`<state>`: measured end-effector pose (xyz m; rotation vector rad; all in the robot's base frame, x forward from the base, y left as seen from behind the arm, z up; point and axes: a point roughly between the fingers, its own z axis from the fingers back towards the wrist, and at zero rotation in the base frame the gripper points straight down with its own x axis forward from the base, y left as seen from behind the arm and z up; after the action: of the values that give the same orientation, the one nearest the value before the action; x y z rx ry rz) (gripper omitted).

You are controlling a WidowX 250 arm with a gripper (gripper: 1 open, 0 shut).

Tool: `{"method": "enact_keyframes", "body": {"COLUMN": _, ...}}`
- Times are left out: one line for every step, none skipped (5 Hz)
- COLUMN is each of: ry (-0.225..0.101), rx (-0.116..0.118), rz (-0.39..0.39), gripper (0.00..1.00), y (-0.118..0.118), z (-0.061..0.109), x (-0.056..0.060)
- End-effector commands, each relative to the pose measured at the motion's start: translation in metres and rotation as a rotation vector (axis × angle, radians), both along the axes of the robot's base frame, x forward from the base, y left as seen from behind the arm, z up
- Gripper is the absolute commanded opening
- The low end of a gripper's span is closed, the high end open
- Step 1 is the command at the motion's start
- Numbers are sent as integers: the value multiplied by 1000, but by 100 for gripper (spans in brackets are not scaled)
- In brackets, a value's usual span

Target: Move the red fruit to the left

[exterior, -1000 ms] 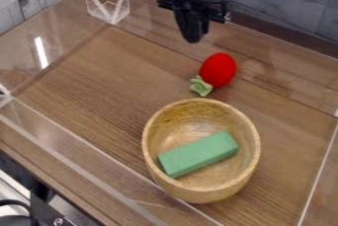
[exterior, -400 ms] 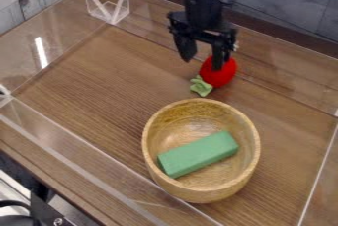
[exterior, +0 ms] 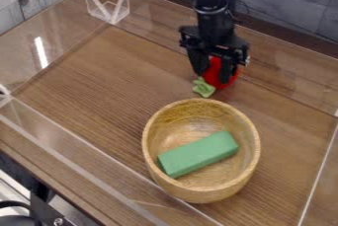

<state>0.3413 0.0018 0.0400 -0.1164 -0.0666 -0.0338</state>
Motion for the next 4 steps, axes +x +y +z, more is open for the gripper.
{"method": "enact_keyframes", "body": {"ry": -78, "rx": -5, "rz": -45, "gripper": 0, "y": -4, "z": 26, "x": 16}}
{"method": "enact_keyframes", "body": {"ry": -96, "rx": -18, "rz": -5, "gripper": 0, "y": 10, "z": 41, "x": 12}}
{"method": "enact_keyframes", "body": {"ry": -120, "rx": -32, "rz": 41, "gripper": 0, "y": 27, "z": 58, "x": 8}}
{"method": "enact_keyframes", "body": {"ry": -145, "rx": -40, "rz": 119, "gripper": 0, "y": 48, "z": 62, "x": 9}}
